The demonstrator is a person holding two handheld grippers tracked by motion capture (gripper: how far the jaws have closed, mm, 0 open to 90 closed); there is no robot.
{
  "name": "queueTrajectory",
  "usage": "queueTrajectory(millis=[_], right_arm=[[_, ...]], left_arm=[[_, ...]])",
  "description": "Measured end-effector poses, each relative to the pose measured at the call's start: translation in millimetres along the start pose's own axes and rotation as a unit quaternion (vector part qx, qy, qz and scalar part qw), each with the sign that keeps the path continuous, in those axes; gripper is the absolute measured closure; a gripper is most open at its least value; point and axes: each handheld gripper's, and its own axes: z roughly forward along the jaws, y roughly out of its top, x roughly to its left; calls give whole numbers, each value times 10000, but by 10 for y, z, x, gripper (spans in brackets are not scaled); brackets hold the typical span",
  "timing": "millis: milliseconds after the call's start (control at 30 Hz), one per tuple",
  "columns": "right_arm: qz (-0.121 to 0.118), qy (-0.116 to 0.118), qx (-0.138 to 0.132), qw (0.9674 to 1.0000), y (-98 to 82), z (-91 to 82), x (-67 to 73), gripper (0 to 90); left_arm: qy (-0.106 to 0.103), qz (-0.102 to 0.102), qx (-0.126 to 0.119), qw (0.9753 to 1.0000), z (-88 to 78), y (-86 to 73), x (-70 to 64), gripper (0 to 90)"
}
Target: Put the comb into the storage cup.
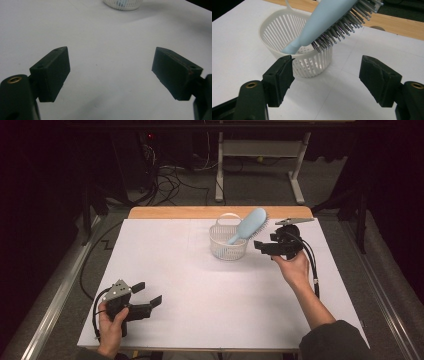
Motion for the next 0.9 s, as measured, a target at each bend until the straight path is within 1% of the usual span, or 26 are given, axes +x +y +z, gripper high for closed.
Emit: queueTrajectory(millis=[133,233,400,733,900], right_arm=[[10,1,-53,10000,-4,-48,-17,284],[22,25,-154,9999,-15,-86,-29,285],[44,13,-200,9998,-31,-133,-40,284],[-18,38,-393,9992,-40,-254,2,272],[-40,37,-475,9989,-52,-321,9,260]], left_arm=[[27,8,17,10000,10,0,3,160],[47,33,34,10000,10,1,-2,160],[-3,10,7,10000,1,3,13,160],[-34,-1,-42,10000,-10,3,22,160],[-48,20,-15,10000,1,10,18,160]])
